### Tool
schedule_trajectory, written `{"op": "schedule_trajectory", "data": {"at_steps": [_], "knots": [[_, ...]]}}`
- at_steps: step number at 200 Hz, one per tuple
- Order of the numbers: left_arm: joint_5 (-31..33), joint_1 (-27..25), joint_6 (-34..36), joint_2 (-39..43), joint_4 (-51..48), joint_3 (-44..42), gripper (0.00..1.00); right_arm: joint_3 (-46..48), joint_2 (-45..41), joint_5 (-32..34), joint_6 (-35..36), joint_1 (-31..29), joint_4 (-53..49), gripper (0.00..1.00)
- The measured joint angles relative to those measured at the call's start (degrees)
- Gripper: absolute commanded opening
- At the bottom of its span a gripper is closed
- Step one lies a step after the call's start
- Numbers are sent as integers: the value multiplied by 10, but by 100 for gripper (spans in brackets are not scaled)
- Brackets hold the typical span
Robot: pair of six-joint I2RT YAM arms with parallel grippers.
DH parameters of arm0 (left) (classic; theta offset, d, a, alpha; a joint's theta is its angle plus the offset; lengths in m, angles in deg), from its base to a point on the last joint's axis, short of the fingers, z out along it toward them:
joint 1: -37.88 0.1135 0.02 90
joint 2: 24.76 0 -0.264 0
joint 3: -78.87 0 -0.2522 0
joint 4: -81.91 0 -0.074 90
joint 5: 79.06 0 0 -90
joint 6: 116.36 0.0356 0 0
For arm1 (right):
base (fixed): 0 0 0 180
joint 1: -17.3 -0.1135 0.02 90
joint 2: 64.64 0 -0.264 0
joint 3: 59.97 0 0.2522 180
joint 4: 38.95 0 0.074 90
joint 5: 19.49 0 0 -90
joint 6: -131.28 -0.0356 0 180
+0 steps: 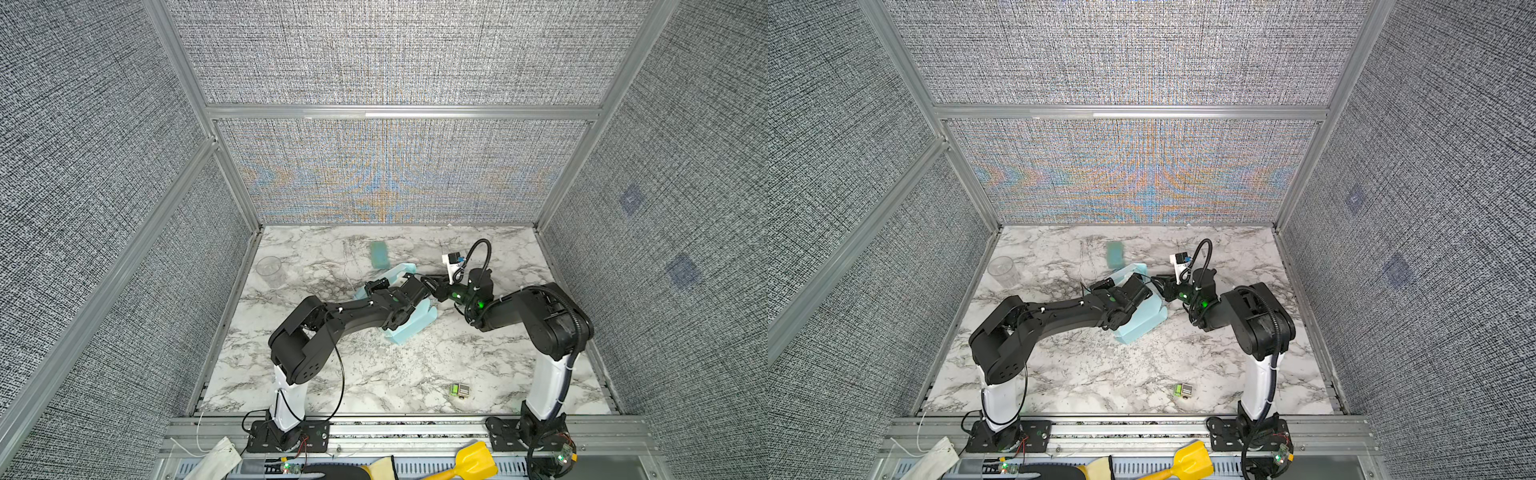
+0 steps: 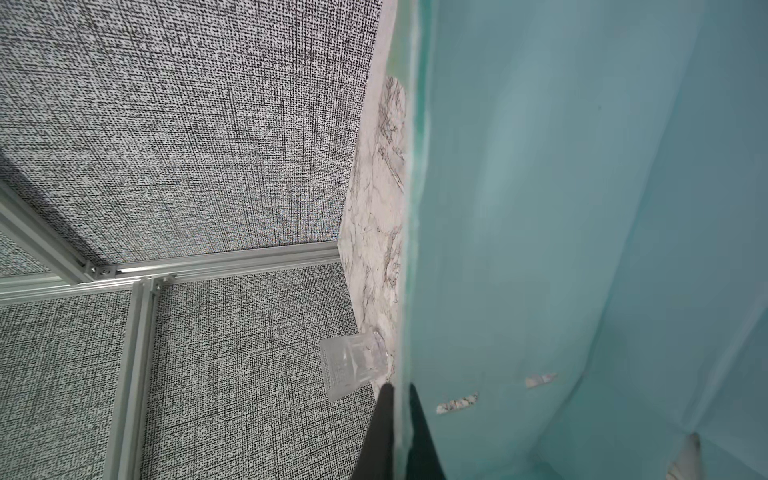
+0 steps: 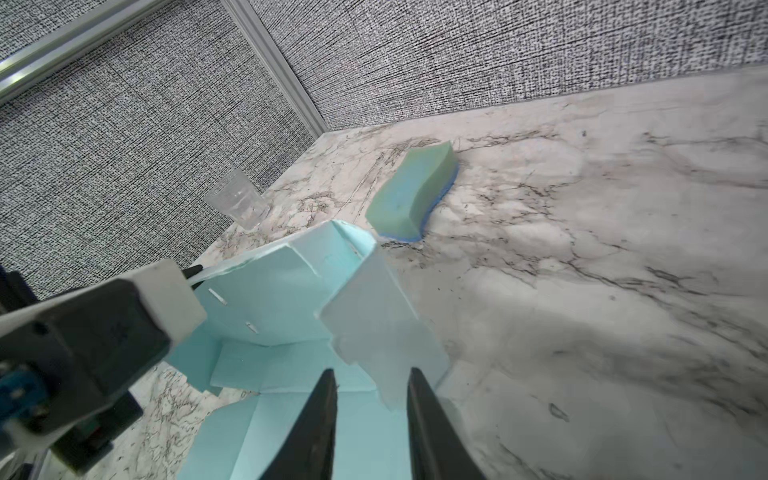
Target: Fold the paper box
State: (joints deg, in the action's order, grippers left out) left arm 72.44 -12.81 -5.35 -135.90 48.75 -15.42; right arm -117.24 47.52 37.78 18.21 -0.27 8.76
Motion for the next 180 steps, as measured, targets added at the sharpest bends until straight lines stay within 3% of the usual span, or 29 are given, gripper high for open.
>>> {"op": "schedule_trajectory", "data": {"at_steps": [61,112,180], "knots": [[8,0,14,-14,2,2,0,-27,29,14,-13,30,-4,31],[20,-3,21,-24,7,8,0,-83,70,17,-71,26,-32,31],[25,-9,21,-24,14,12,0,-219,111,16,-114,-2,-154,31]]}}
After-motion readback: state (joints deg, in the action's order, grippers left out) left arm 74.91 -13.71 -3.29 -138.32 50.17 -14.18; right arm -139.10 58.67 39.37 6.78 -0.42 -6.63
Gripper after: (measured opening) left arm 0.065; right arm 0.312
